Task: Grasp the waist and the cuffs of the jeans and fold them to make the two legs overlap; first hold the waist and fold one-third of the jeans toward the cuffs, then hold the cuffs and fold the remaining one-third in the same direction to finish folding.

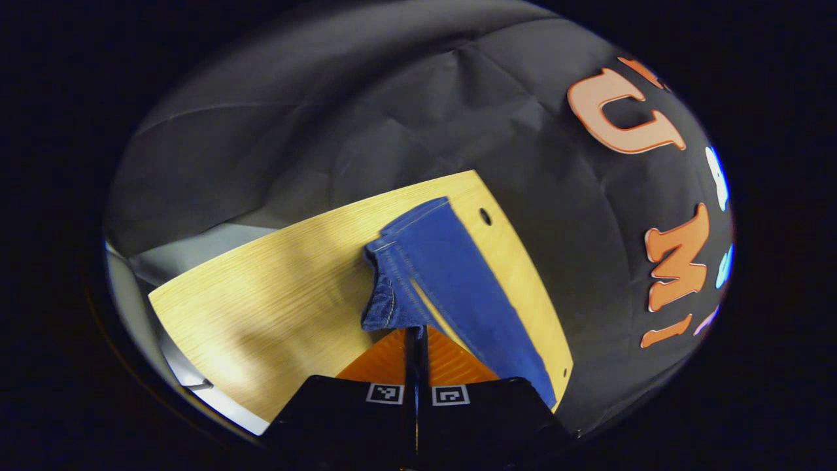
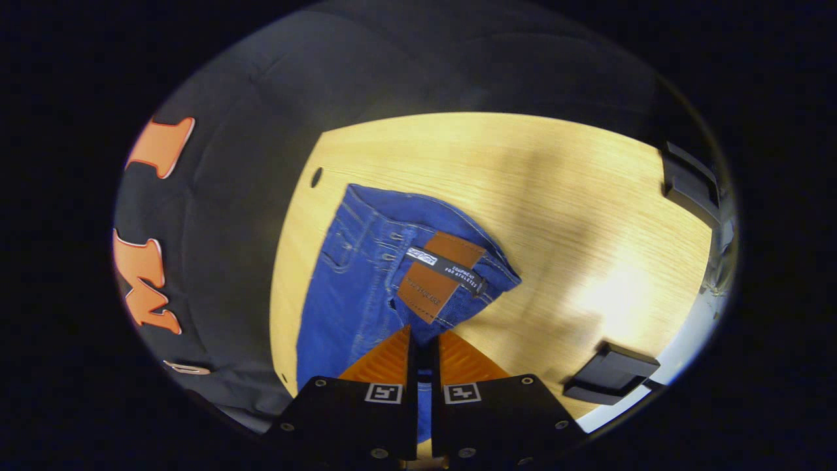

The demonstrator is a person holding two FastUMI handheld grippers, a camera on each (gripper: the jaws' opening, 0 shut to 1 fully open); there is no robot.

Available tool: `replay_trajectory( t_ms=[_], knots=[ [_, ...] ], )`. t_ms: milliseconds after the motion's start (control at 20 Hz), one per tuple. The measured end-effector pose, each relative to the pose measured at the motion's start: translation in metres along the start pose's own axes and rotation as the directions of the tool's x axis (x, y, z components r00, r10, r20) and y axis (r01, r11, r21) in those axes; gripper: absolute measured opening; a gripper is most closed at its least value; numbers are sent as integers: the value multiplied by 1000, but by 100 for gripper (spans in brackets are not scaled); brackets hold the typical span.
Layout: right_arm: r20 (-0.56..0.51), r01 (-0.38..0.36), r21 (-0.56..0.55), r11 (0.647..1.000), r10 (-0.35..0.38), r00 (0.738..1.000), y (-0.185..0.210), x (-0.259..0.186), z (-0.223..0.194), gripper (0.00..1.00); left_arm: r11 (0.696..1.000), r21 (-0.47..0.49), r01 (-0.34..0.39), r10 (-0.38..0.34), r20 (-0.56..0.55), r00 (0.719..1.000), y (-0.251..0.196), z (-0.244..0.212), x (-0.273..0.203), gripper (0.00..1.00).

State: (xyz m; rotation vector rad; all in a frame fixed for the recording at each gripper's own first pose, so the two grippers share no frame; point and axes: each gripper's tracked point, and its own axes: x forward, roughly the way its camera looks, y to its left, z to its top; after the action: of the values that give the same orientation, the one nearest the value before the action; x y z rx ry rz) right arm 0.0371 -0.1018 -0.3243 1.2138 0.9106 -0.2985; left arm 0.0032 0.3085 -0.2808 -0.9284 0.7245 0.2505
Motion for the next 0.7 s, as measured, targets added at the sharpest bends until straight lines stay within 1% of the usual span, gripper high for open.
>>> replay_trajectory(
  t_ms=[100,200,400,500,600,650,700],
  knots=[
    [13,-36,4,999,36,999,22,1,8,9,999,19,27,-27,0,1000,-20,12,7,1],
    [12,-62,5,998,62,998,42,7,15,9,997,78,4,-2,-26,1000,-30,15,21,2],
    [7,-106,-21,994,107,994,83,11,20,9,995,94,22,-19,-39,999,-54,34,46,1],
    [11,-113,-36,993,113,994,98,15,28,9,994,107,24,-21,-32,999,-64,45,56,1],
    [4,-109,-28,994,110,994,109,22,35,9,993,119,13,-9,-32,999,-71,56,68,1],
    [7,-110,-30,994,110,994,114,26,38,9,993,121,5,-1,-33,999,-73,62,73,3],
    [-3,-107,-28,994,107,994,120,31,38,9,992,124,-4,9,-36,999,-73,65,80,1]
  ],
)
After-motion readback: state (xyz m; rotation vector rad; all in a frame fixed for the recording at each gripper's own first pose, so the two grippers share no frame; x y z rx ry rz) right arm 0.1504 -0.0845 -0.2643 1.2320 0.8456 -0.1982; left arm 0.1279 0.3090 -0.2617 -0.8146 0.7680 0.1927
